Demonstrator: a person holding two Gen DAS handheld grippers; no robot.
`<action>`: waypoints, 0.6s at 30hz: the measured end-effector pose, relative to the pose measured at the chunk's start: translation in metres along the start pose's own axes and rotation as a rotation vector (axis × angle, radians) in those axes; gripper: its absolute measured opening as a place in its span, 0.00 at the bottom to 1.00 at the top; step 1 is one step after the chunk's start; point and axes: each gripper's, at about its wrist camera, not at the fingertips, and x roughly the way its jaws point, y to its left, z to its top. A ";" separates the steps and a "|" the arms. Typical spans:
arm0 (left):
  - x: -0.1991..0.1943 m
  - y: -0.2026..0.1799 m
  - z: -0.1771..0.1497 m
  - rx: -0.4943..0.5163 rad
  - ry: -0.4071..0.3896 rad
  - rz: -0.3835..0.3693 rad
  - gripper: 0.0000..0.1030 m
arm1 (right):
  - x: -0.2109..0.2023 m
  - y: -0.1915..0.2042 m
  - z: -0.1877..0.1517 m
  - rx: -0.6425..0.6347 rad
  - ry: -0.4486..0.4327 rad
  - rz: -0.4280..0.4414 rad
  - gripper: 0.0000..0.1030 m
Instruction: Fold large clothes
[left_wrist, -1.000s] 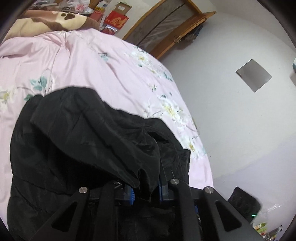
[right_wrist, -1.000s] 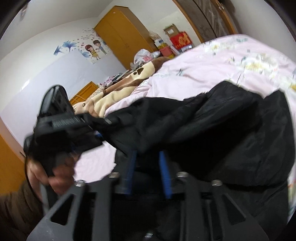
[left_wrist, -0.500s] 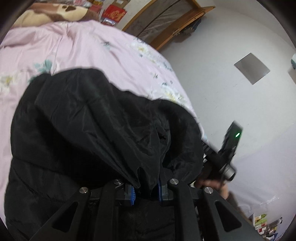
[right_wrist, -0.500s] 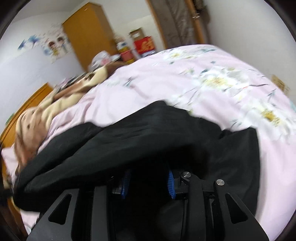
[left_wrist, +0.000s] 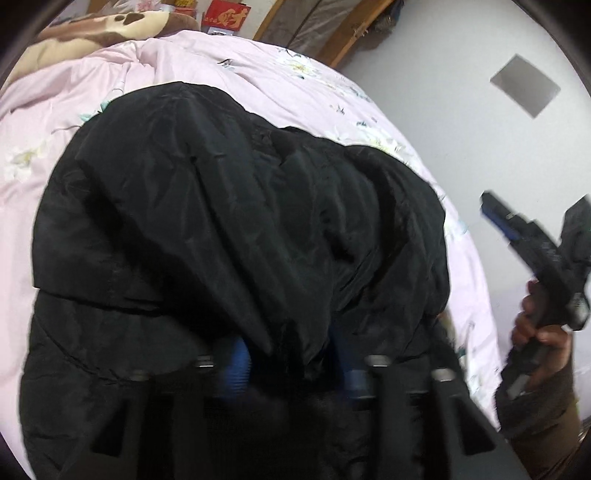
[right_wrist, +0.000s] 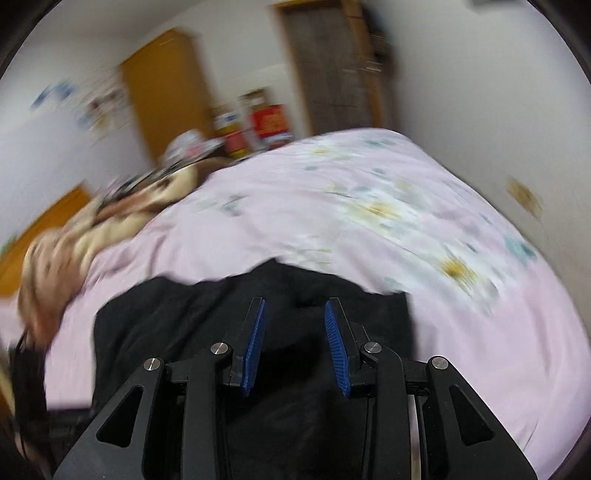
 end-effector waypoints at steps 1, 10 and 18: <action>-0.004 0.000 -0.001 0.027 0.002 0.005 0.56 | 0.000 0.006 -0.001 -0.022 0.007 0.025 0.40; -0.072 0.005 0.033 0.181 -0.105 0.153 0.66 | 0.013 0.039 -0.006 -0.222 0.070 -0.010 0.48; -0.015 0.026 0.100 0.110 -0.076 0.203 0.66 | 0.081 0.055 -0.012 -0.230 0.210 0.059 0.48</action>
